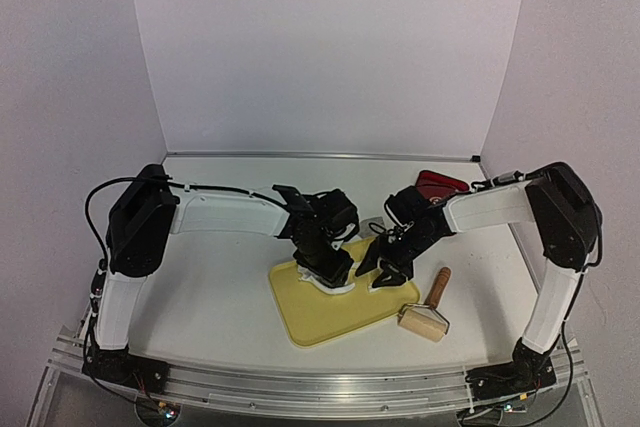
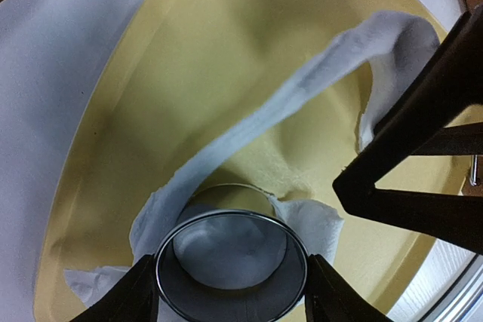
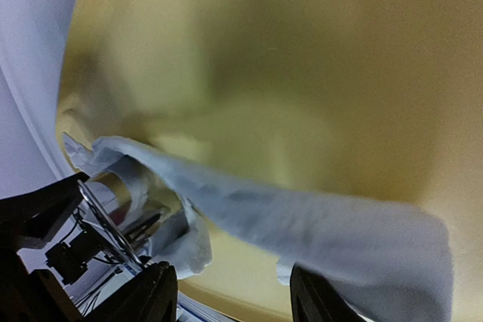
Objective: Roll out the dumpling wrappers from the dough
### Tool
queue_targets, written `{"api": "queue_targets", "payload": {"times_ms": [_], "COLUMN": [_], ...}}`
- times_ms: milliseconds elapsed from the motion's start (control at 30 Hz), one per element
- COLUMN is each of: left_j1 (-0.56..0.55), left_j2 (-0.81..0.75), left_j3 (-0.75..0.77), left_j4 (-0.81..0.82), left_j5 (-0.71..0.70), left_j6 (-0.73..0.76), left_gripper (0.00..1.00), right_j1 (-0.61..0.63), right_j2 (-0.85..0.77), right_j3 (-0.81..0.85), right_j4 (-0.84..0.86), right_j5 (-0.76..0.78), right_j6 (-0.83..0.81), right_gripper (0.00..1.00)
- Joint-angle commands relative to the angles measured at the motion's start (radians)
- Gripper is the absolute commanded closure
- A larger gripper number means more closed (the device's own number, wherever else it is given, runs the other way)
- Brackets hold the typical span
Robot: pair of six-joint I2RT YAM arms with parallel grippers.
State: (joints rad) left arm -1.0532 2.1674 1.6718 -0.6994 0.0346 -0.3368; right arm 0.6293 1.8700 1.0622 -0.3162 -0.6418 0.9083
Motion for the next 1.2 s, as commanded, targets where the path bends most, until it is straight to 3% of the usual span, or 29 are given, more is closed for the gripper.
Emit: {"api": "queue_targets", "payload": {"times_ms": [0, 367, 1000, 1167], "left_j1": [0.01, 0.01, 0.008, 0.009], "left_j2": [0.085, 0.081, 0.072, 0.075], "left_j3": [-0.044, -0.048, -0.058, -0.057], "left_j4": [-0.143, -0.15, -0.143, -0.143], "left_j5": [0.038, 0.033, 0.037, 0.045], "left_j6": [-0.013, -0.043, -0.051, -0.048], "left_gripper": [0.67, 0.67, 0.68, 0.68], "right_j1": [0.022, 0.069, 0.136, 0.145], "right_j2": [0.059, 0.042, 0.124, 0.152], "right_j3": [-0.023, -0.11, -0.071, -0.068], "right_j4": [0.176, 0.185, 0.233, 0.28], "right_j5": [-0.056, -0.038, 0.036, 0.052], "right_j6": [0.115, 0.231, 0.268, 0.279], "right_gripper": [0.5, 0.65, 0.63, 0.75]}}
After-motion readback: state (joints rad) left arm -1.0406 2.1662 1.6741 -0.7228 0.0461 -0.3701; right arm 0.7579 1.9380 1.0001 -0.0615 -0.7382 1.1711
